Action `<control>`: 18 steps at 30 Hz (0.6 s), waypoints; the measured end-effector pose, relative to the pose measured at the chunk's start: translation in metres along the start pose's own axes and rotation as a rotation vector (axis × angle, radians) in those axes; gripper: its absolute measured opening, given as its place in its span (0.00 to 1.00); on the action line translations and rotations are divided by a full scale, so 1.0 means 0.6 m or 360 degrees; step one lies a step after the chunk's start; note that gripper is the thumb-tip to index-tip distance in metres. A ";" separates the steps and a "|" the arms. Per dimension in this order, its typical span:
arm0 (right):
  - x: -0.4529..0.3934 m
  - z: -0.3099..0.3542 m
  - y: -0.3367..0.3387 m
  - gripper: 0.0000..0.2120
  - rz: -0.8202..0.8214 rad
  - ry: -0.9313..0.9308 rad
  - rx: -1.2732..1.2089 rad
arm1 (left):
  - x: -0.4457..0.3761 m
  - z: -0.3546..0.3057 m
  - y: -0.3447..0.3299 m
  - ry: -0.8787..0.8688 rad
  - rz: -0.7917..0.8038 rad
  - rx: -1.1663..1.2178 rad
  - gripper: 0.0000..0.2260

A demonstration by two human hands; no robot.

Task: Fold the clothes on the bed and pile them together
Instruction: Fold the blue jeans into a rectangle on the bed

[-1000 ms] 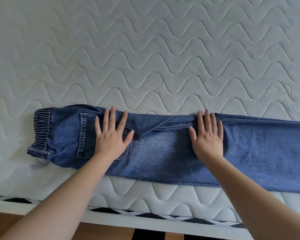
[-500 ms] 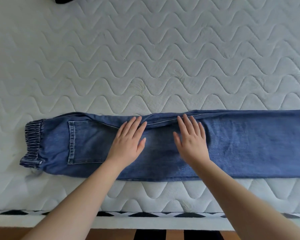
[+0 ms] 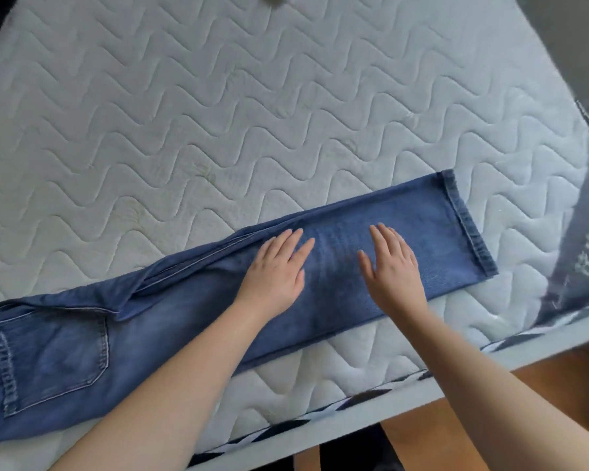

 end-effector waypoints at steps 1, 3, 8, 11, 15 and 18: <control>0.001 -0.031 0.013 0.26 -0.0023 -0.0049 -0.0004 | -0.020 -0.031 -0.008 -0.0042 0.0027 -0.0026 0.25; 0.000 -0.091 0.037 0.26 -0.0068 -0.0154 -0.0005 | -0.057 -0.088 -0.024 -0.0110 0.0073 -0.0081 0.26; -0.013 -0.228 0.081 0.27 -0.0122 -0.0406 -0.0073 | -0.126 -0.203 -0.067 -0.0247 0.0205 -0.0254 0.28; -0.027 -0.295 0.089 0.29 -0.0123 -0.0588 -0.0233 | -0.154 -0.241 -0.088 -0.0265 0.0269 -0.0329 0.29; -0.053 -0.353 0.073 0.26 -0.0022 -0.0762 -0.0520 | -0.173 -0.261 -0.116 -0.0233 0.0365 -0.0387 0.30; -0.077 -0.373 0.069 0.22 0.0064 -0.0784 -0.0574 | -0.172 -0.254 -0.124 -0.0237 0.0353 -0.0430 0.30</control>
Point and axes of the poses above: each hand's wrist, its own x-axis away from the middle knuckle, its own y-axis out of the back of the hand, z = x × y, the point moved 9 cm from there along -x, towards the middle knuckle, and after that the axes turned 9 degrees about y, right-handed, at the moved point
